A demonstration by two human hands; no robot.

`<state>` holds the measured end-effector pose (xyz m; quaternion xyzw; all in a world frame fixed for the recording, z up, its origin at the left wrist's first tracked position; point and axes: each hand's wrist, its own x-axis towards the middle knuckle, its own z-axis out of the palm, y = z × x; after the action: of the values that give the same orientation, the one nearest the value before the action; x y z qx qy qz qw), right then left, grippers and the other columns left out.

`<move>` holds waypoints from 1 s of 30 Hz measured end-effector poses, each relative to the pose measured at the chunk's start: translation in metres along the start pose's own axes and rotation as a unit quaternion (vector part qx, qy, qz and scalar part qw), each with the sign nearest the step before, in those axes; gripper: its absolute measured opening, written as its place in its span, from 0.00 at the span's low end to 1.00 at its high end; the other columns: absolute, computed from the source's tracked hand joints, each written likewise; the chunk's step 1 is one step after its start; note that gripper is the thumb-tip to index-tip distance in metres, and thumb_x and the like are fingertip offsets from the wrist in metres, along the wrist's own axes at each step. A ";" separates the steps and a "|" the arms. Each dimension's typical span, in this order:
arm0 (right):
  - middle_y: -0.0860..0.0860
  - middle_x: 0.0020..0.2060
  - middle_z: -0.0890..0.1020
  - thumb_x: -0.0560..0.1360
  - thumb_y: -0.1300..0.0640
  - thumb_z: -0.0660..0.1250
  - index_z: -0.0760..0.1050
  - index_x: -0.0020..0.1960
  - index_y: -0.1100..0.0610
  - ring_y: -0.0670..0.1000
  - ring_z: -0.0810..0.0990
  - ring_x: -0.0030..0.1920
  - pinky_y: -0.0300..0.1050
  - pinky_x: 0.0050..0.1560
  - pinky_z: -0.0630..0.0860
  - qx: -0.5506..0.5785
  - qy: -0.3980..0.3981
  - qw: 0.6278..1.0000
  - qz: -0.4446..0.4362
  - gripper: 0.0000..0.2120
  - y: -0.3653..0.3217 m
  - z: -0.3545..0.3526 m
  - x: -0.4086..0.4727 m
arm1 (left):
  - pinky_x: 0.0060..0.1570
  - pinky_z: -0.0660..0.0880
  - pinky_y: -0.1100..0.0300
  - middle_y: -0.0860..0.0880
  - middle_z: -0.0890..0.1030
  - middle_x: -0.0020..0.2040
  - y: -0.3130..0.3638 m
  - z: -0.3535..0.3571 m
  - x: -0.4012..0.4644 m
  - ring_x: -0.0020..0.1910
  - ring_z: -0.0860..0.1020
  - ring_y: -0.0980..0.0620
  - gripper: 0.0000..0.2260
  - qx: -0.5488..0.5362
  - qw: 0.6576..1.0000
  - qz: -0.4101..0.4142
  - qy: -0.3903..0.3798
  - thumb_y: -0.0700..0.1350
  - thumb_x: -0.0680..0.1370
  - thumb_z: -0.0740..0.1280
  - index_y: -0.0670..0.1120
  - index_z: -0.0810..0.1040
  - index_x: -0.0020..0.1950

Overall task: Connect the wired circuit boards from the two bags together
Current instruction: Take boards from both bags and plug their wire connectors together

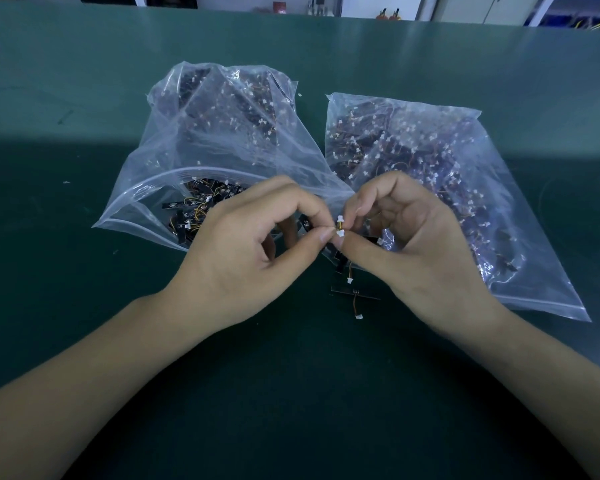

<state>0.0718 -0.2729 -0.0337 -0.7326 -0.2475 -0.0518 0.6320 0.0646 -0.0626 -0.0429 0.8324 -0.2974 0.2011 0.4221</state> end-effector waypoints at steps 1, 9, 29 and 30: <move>0.50 0.42 0.83 0.74 0.66 0.76 0.74 0.49 0.54 0.52 0.80 0.44 0.64 0.51 0.75 -0.002 -0.001 1.000 0.000 0.13 0.000 0.000 0.000 | 0.37 0.75 0.50 0.55 0.80 0.48 0.000 -0.001 0.000 0.43 0.81 0.49 0.01 0.016 1.000 0.008 -0.002 0.41 0.82 0.73 0.46 0.83 0.51; 0.52 0.42 0.82 0.75 0.68 0.76 0.74 0.49 0.54 0.57 0.80 0.44 0.51 0.51 0.77 0.037 -0.033 0.999 0.007 0.14 0.002 -0.003 0.002 | 0.40 0.75 0.48 0.59 0.76 0.51 0.002 -0.002 -0.001 0.39 0.78 0.44 0.02 0.037 0.998 -0.001 -0.049 0.50 0.85 0.64 0.53 0.75 0.55; 0.50 0.46 0.85 0.77 0.69 0.76 0.76 0.53 0.52 0.53 0.85 0.49 0.45 0.58 0.79 -0.034 0.027 0.997 -0.069 0.15 0.003 -0.002 -0.001 | 0.40 0.74 0.59 0.54 0.77 0.48 0.004 -0.001 0.002 0.45 0.77 0.50 0.02 -0.077 0.994 -0.074 -0.035 0.45 0.85 0.68 0.50 0.79 0.52; 0.50 0.46 0.84 0.77 0.70 0.75 0.76 0.53 0.53 0.54 0.85 0.49 0.45 0.57 0.79 -0.033 0.028 0.997 -0.067 0.15 0.004 -0.003 -0.001 | 0.41 0.73 0.63 0.54 0.78 0.48 0.004 0.000 0.003 0.46 0.78 0.50 0.02 -0.066 0.995 -0.070 -0.022 0.44 0.84 0.69 0.48 0.80 0.52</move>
<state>0.0732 -0.2759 -0.0370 -0.7331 -0.2760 -0.1228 0.6094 0.0636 -0.0651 -0.0385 0.8257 -0.2602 0.1320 0.4828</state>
